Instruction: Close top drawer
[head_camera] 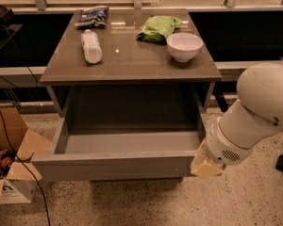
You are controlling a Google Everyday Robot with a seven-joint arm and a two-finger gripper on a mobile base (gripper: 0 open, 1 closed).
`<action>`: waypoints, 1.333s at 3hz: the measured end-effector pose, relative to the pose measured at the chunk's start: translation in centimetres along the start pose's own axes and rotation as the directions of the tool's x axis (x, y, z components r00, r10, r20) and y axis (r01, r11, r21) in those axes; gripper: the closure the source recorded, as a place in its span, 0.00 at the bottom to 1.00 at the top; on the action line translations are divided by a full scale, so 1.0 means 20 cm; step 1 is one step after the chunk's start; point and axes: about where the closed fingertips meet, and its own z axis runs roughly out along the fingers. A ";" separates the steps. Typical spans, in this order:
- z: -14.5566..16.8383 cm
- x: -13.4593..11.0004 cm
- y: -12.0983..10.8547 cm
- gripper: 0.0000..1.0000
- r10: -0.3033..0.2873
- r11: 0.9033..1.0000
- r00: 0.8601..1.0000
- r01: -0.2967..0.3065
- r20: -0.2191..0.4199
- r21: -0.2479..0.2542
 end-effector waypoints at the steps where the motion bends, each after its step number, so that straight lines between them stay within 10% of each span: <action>1: -0.04 -0.01 0.00 1.00 -0.011 1.000 1.000 0.011 -0.001 0.010; 2: -0.04 -0.01 0.00 1.00 -0.011 1.000 1.000 0.011 -0.001 0.010; 4: 0.45 0.03 -0.19 1.00 0.049 0.999 0.998 -0.050 0.047 0.008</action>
Offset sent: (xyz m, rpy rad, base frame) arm 0.0208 0.0324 -0.0591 -0.0012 -0.0577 -0.0129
